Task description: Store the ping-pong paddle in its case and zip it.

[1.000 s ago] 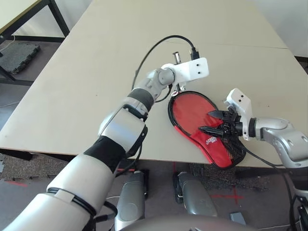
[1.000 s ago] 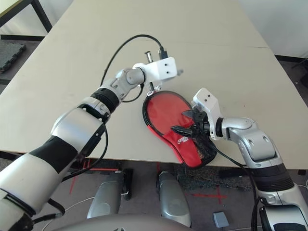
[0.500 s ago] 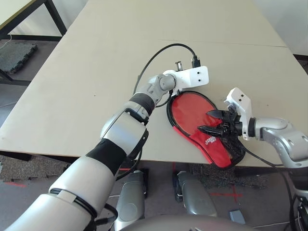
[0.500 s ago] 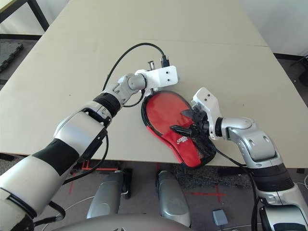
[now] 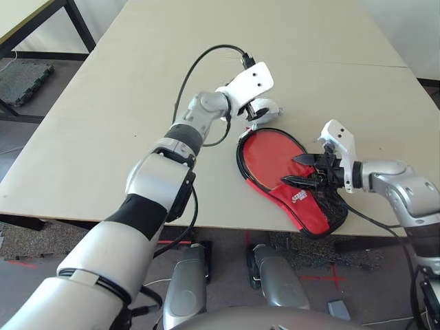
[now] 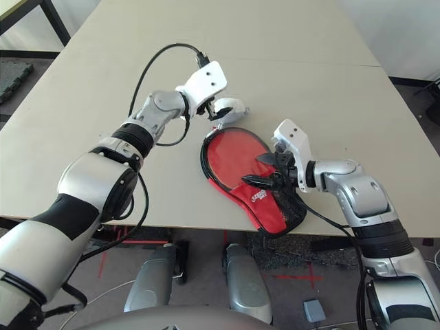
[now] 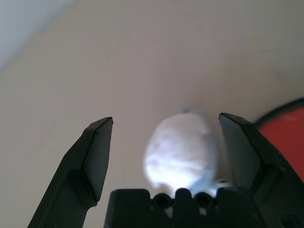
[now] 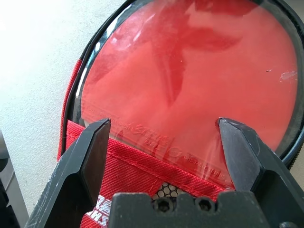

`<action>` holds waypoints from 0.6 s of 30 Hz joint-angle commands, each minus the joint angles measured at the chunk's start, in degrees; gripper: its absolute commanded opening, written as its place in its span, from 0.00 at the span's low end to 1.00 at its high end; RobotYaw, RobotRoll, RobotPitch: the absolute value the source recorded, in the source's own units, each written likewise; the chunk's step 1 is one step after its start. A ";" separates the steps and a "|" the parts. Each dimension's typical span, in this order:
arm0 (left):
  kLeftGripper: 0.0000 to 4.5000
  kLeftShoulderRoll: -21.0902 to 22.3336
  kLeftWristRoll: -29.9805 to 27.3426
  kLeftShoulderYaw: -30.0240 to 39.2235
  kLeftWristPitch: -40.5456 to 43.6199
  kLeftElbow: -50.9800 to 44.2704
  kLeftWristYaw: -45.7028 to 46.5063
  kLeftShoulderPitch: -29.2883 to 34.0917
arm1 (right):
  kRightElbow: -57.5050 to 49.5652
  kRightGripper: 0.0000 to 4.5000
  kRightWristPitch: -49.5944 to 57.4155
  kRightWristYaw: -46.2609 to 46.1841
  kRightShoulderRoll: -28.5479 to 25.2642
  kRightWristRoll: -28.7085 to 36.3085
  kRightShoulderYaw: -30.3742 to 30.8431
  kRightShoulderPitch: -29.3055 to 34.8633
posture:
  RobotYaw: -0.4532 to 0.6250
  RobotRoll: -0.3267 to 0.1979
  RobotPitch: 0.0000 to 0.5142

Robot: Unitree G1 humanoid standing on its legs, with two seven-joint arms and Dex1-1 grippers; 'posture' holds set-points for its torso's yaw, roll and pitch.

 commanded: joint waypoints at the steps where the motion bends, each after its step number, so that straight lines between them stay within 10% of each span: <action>1: 0.99 1.35 -1.82 -2.11 2.75 -5.15 -11.81 4.96 | 2.87 1.00 2.31 1.88 -1.37 -1.06 3.55 1.32 | 0.45 0.62 0.38; 18: 0.99 0.54 -4.27 -9.02 16.28 -25.83 -19.61 18.83 | -0.85 1.00 5.32 6.26 -7.71 2.81 0.36 -2.65 | 0.44 0.62 0.38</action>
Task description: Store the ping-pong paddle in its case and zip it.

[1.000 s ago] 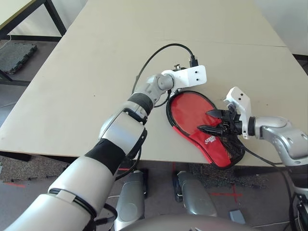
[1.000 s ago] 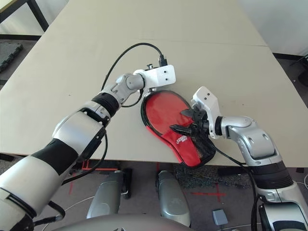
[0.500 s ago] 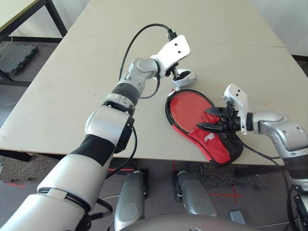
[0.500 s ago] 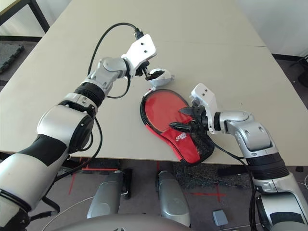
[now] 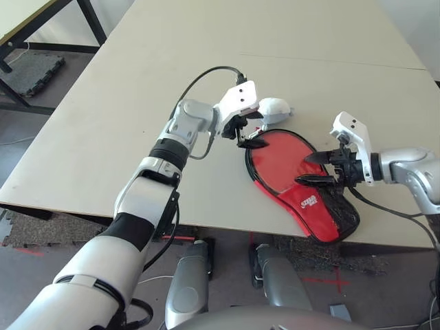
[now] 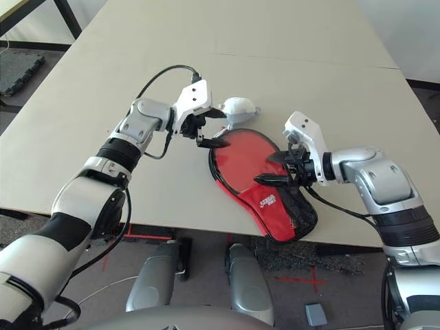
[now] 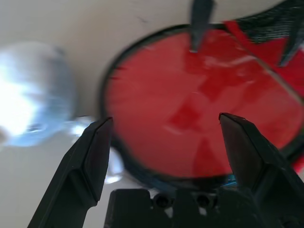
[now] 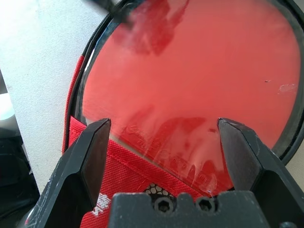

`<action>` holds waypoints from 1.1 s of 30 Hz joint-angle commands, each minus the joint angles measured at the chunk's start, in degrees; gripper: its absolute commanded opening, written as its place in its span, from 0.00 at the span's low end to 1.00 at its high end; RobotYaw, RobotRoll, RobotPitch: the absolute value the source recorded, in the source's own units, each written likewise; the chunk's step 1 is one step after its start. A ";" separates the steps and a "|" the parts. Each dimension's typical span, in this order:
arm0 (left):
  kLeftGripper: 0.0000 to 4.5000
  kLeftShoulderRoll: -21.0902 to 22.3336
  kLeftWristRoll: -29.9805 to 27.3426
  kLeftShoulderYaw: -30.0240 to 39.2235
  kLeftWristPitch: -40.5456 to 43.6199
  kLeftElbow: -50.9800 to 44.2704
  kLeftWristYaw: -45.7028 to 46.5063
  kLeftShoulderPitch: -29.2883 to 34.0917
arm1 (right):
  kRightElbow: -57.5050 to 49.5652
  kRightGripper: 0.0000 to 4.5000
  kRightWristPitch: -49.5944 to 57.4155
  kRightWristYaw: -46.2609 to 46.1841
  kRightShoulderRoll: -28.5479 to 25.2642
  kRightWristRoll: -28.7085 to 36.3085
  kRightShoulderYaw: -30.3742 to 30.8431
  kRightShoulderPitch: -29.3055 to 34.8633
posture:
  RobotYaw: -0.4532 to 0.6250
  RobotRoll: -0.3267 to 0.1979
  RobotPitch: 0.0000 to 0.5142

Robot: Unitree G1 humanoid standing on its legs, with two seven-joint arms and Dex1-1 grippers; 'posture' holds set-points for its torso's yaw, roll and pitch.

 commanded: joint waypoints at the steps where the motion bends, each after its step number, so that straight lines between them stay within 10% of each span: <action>1: 0.99 -0.05 0.47 -3.12 0.79 -3.96 -0.04 2.25 | -0.42 1.00 0.19 -0.05 -0.06 0.01 0.71 0.97 | 0.44 0.62 0.38; 16: 0.99 1.23 3.27 -10.43 0.39 -4.68 2.90 4.71 | 5.11 1.00 0.15 1.80 -1.31 2.03 -3.45 -8.30 | 0.43 0.62 0.39; 33: 0.99 0.83 2.18 -11.07 3.11 -6.81 2.13 6.08 | 40.01 1.00 -22.42 -10.25 18.38 -10.52 -2.13 -28.36 | 0.47 0.62 0.39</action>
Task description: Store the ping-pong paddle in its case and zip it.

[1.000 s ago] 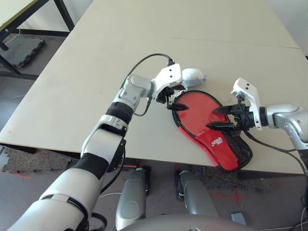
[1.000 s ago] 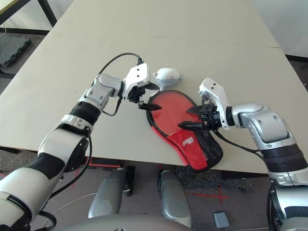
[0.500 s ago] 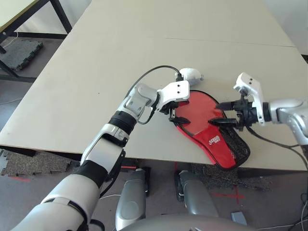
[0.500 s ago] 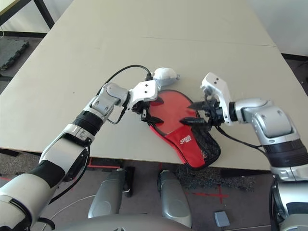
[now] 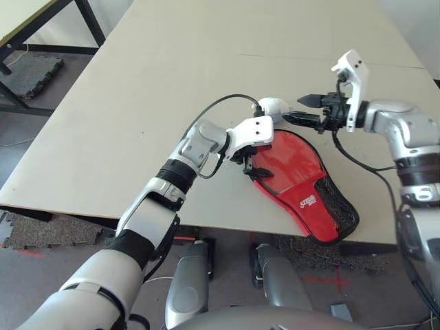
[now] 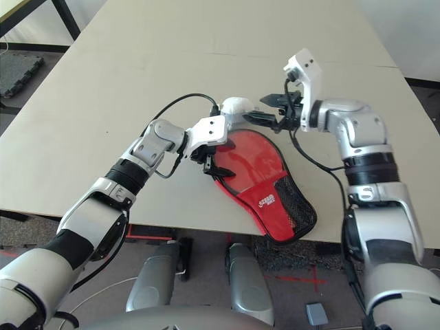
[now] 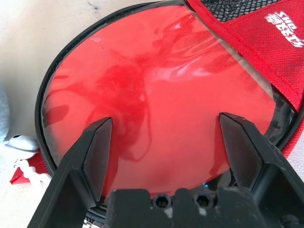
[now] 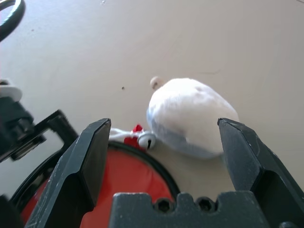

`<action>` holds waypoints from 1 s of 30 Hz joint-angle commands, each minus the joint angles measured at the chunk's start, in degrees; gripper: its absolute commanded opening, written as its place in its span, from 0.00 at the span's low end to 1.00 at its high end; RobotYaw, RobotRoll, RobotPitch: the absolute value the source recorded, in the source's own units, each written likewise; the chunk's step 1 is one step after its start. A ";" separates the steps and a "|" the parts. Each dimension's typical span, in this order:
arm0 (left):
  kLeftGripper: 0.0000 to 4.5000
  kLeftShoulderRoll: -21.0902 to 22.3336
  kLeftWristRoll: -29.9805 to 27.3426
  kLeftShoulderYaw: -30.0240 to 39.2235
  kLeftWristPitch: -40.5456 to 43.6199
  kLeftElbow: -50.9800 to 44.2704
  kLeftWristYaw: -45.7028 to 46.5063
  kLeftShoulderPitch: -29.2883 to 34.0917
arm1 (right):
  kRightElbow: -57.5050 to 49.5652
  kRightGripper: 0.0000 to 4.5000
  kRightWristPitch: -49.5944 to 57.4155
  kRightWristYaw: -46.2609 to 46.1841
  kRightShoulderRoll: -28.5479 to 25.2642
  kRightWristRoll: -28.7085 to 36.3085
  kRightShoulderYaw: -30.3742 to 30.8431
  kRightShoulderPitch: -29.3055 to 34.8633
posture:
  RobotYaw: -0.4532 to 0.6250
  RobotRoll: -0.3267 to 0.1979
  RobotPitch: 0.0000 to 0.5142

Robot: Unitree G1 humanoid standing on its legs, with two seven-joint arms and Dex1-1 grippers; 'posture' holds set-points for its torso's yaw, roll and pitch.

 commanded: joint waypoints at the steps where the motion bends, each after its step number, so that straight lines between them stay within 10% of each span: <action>1: 0.99 0.28 1.24 -2.41 1.40 0.64 -0.47 2.04 | 6.12 1.00 -5.14 -2.43 2.31 -3.00 0.57 -1.22 | 0.47 0.62 0.39; 16: 0.99 0.46 0.54 -2.47 2.46 -1.79 -0.26 2.88 | 20.35 1.00 -15.88 -5.45 7.37 -8.69 0.54 -5.06 | 0.49 0.62 0.40; 30: 1.00 0.64 0.30 -2.41 3.36 -2.77 -0.22 3.36 | 30.48 0.00 -26.39 -17.09 7.68 -14.31 -0.58 -7.63 | 0.49 0.62 0.40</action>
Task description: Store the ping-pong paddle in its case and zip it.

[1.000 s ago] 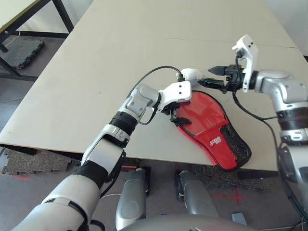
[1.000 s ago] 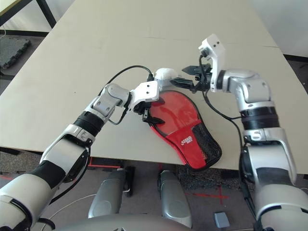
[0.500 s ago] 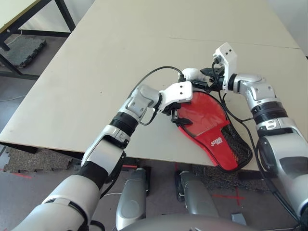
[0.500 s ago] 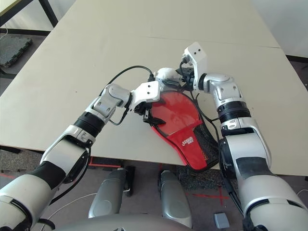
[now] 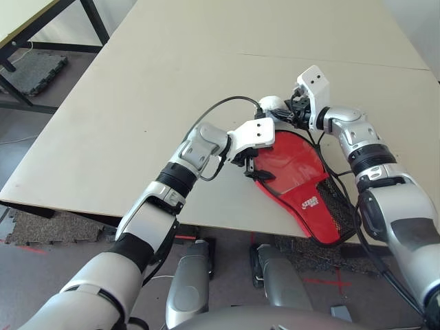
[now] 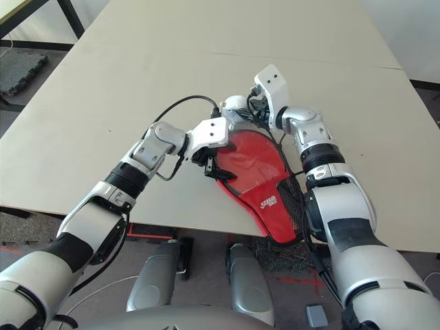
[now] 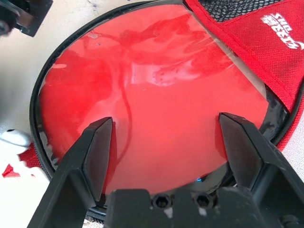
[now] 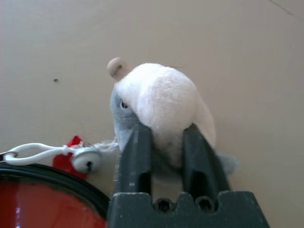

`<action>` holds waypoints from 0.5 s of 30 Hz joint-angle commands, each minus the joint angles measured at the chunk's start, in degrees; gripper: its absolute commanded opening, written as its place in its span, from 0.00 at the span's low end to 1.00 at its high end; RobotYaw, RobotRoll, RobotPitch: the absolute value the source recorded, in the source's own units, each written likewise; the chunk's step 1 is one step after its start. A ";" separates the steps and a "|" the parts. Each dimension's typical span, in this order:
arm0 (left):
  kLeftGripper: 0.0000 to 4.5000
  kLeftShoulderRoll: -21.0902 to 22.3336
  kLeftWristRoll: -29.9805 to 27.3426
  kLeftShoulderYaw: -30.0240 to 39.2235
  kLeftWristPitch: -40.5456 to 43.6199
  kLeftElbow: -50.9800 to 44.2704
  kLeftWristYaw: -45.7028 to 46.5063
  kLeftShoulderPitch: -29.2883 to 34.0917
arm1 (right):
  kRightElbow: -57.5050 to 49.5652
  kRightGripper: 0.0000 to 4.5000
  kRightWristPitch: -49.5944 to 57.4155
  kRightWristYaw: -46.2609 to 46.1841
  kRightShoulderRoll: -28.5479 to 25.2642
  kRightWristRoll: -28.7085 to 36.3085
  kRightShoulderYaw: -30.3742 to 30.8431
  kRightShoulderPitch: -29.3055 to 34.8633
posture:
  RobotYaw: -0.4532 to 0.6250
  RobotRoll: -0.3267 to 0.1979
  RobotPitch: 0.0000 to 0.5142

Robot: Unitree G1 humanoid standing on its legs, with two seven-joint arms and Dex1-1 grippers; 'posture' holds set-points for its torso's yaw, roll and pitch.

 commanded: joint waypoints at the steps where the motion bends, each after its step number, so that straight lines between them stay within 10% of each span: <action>1: 1.00 0.36 0.83 -2.11 1.08 0.37 -0.41 1.73 | 3.66 0.00 -1.78 -4.67 -1.10 -1.79 -1.07 -1.01 | 0.49 0.62 0.40; 15: 1.00 -0.66 1.06 -3.79 1.96 -0.70 -0.63 3.27 | 7.23 0.00 -4.63 -9.56 -5.64 -4.16 -1.35 -1.09 | 0.47 0.62 0.40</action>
